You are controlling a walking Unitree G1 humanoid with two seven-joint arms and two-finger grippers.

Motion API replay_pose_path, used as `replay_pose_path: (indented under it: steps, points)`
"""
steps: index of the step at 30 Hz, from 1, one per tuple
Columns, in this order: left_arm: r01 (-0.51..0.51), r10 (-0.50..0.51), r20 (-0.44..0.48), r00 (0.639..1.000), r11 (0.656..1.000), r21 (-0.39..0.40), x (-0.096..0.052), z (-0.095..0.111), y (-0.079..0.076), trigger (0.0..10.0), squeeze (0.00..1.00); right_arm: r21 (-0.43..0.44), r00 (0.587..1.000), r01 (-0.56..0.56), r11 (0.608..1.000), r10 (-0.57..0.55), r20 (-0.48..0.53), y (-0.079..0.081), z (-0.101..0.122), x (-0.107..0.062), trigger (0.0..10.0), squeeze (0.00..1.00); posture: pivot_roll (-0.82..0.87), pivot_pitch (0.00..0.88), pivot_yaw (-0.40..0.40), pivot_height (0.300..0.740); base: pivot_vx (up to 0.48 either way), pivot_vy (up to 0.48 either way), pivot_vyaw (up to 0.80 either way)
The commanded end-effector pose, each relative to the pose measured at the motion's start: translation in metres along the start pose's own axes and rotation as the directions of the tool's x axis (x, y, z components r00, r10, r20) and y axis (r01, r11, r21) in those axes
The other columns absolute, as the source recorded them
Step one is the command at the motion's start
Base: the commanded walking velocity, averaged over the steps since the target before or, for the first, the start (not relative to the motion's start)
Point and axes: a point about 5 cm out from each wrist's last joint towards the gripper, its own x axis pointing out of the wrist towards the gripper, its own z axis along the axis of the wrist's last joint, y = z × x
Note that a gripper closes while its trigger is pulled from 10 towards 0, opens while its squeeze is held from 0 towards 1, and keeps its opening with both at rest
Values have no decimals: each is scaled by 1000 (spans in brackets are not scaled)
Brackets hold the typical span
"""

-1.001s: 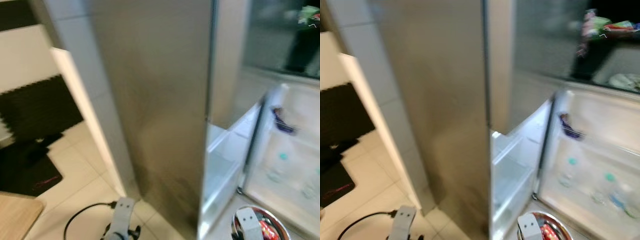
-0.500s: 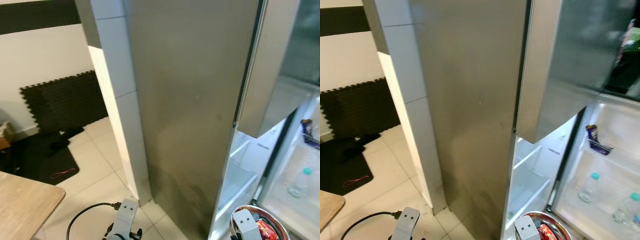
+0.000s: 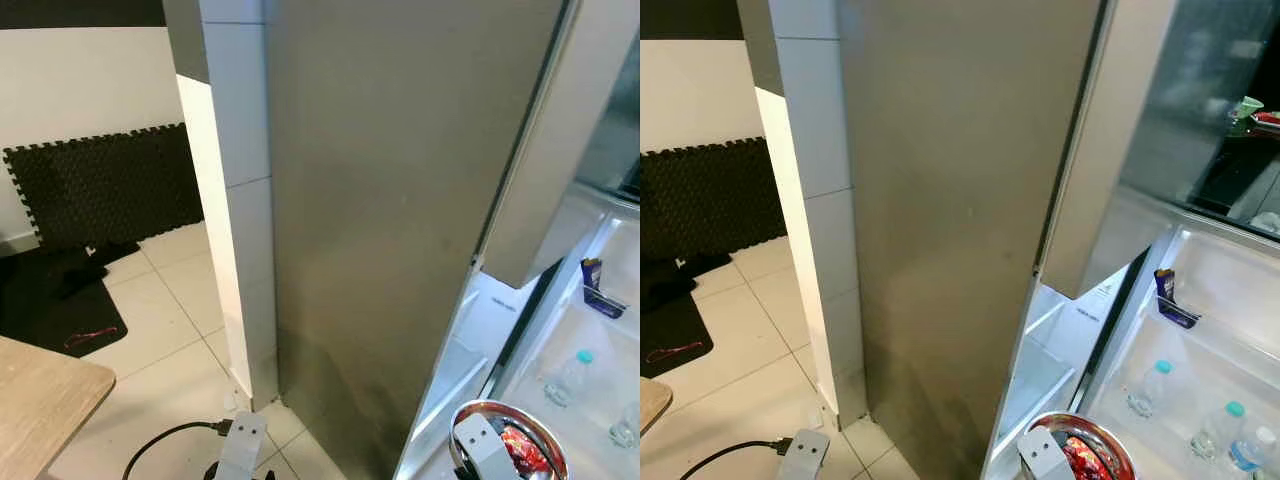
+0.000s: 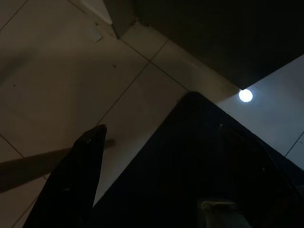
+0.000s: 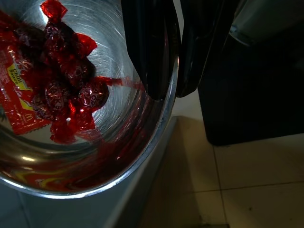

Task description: Restocking fridge

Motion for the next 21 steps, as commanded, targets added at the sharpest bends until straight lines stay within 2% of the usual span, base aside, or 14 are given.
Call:
replay_pose_path:
  steps: [1,4,8,11,15,21]
  points:
    - [6,-6,10,1000,1000,-15,-1,-1,-4,10000,0,-16,1000,-3,1000,4,20,1,5,2,10000,0,-117,88,-93,740,0,0,800]
    - [10,-10,16,1000,1000,-23,0,2,-1,10000,0,-13,1000,-1,1000,1,24,4,6,3,10000,0,-113,87,-80,740,0,0,800]
    - [9,-6,21,1000,994,-105,1,8,4,10000,0,11,1000,11,1000,-11,23,7,3,3,10000,0,-106,87,-52,740,0,0,800]
    - [17,-16,13,1000,994,-106,1,8,6,10000,0,48,999,33,998,-34,19,8,-1,2,10000,0,-102,85,-34,740,0,0,800]
    - [32,-32,6,999,997,-77,1,9,7,10000,0,156,996,89,984,-92,16,8,-7,1,10000,0,-92,85,-11,740,0,0,0]
    - [37,-37,3,999,998,-49,1,10,8,10000,0,182,996,93,979,-92,-14,13,-17,-2,10000,0,-98,93,13,740,0,0,0]
